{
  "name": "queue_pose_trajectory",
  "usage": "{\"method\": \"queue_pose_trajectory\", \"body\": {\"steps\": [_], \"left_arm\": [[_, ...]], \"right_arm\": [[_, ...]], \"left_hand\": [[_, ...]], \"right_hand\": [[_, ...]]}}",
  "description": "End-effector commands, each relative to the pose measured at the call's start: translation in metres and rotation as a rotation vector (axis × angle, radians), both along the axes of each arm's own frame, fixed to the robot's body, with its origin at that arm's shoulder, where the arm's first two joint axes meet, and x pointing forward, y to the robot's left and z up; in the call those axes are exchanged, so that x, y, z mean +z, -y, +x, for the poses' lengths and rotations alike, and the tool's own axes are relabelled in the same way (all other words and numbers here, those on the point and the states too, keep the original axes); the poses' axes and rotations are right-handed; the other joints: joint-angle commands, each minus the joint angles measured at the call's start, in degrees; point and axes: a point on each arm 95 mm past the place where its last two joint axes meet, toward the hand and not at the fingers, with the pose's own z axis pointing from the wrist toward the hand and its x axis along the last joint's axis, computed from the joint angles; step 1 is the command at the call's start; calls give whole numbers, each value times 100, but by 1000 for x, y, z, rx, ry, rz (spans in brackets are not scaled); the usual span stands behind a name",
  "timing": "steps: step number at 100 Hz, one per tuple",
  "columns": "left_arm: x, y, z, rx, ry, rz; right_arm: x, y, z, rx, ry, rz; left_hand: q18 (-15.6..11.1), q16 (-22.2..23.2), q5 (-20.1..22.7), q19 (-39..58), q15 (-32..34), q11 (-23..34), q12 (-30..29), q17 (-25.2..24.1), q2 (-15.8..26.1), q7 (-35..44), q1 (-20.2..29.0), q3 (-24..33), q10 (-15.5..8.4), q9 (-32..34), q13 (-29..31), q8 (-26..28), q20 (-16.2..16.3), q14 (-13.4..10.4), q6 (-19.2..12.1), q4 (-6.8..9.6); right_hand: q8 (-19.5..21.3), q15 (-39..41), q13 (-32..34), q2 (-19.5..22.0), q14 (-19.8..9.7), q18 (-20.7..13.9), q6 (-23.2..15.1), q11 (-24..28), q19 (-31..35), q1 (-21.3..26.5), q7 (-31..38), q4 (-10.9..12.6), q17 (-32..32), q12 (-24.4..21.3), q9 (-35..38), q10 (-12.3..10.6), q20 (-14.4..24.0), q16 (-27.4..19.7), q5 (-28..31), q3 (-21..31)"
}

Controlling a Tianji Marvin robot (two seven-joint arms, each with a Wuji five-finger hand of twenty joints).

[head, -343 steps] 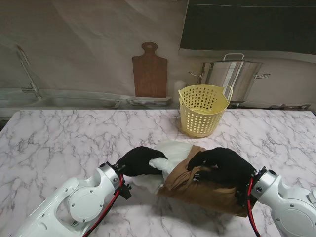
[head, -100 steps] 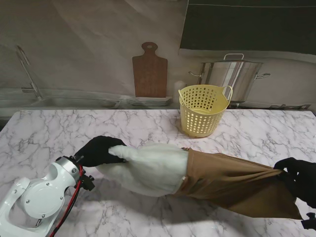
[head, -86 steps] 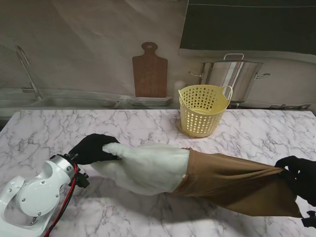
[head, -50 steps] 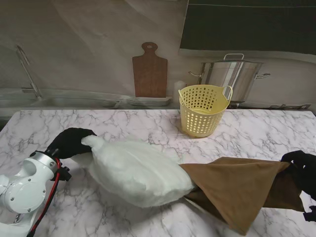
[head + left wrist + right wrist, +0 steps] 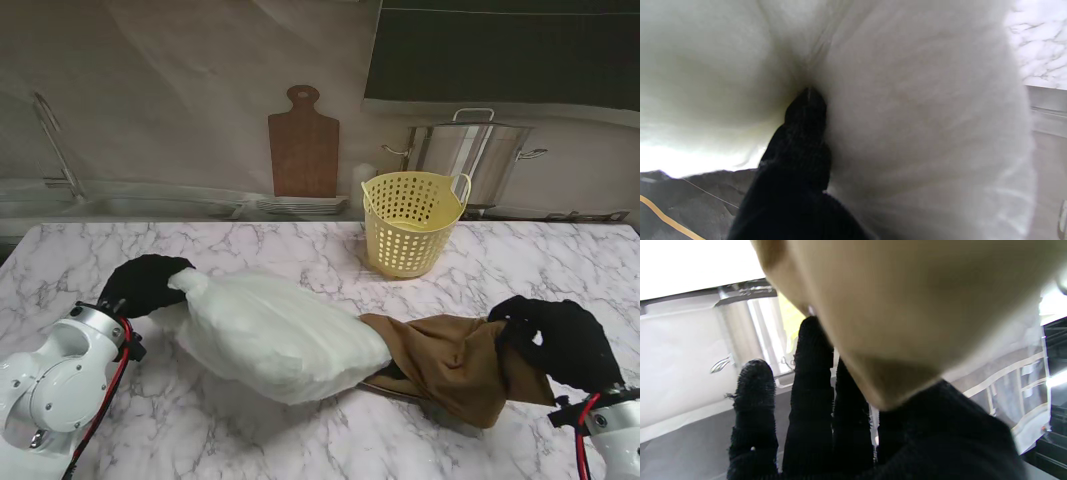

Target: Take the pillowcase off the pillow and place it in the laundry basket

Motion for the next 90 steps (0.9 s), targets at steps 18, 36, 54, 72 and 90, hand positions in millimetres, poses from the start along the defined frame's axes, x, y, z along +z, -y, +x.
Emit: {"method": "queue_pose_trajectory", "body": {"steps": [18,36,54,72,90], "left_arm": [[-10,7,4,7,-65,13],[-9,5,6,23,-73,21],[-10,1,9,36,-74,7],[-11,2,5,10,-61,-39],[-10,0,1,-23,-39,-38]], "right_arm": [[-18,-33,26,120,-122,-24],[-37,-51,42,191,-290,-83],[-55,-60,53,200,-424,-188],[-73,-70,59,169,-484,-308],[-86,-77,65,145,-511,-384]], "left_hand": [[-25,380,37,9540,339,119,176,-73,832,159,755,328,-17,122,122,73,4,85,-190,193],[-39,402,31,9546,335,122,179,-68,836,159,755,334,-10,117,109,75,12,94,-179,190],[-46,422,36,9541,341,134,182,-69,825,163,755,359,4,126,121,78,15,90,-165,193],[59,409,-10,9463,252,84,163,-210,876,136,755,324,-62,63,12,71,3,142,-206,174],[804,188,-484,7988,-908,-476,-667,-1772,1272,-507,646,-409,161,-1073,-1141,-50,145,504,-183,162]], "right_hand": [[-151,-1913,-1183,318,284,378,493,-1681,-1089,-1366,-2544,585,-808,-2333,-1127,264,-263,-1127,-713,-540],[-673,-3056,-2945,-250,887,946,978,-2864,-2243,-2745,-3788,455,-1523,-3722,-3005,677,-1065,-2377,-2025,-860],[-532,-3383,-4011,-1014,1209,1338,950,-3870,-2573,-3800,-4754,134,-2113,-4437,-4038,638,-2370,-3137,-3025,-178],[-87,-2966,-3402,-1340,1229,1452,1069,-3658,-1806,-3544,-4694,186,-1498,-4220,-3923,580,-2168,-2853,-2974,-9],[593,-2284,-2004,-1478,901,1000,1087,-2021,-857,-2105,-3601,488,-176,-3393,-3747,522,-1077,-2137,-2571,-669]]}}
